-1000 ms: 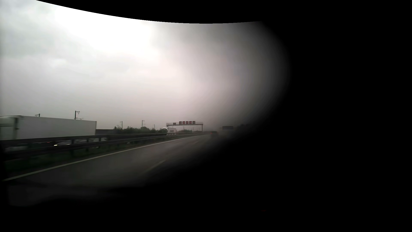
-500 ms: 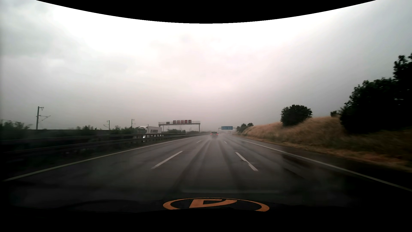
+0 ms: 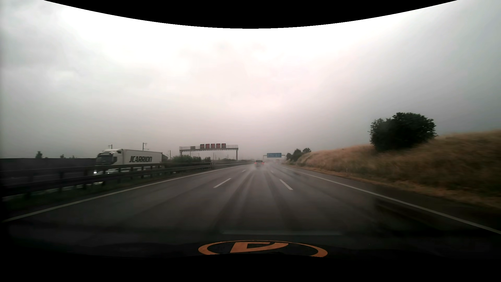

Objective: Follow the waypoints while adhering to traffic rules and regulations

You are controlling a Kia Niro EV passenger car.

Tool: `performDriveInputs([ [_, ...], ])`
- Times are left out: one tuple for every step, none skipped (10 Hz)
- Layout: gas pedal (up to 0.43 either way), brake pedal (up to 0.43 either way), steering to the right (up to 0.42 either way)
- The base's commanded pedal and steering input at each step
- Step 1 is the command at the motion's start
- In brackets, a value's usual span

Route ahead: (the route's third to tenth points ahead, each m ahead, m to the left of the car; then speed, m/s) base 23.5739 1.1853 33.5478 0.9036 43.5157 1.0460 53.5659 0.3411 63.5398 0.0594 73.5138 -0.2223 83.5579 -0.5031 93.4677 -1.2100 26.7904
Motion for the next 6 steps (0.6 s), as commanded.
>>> performDriveInputs([
  [0.189,0.000,0.004],
  [0.189,0.000,0.004],
  [0.189,0.000,0.004],
  [0.189,0.000,0.004],
  [0.189,0.000,0.003],
  [0.189,0.000,0.002],
])
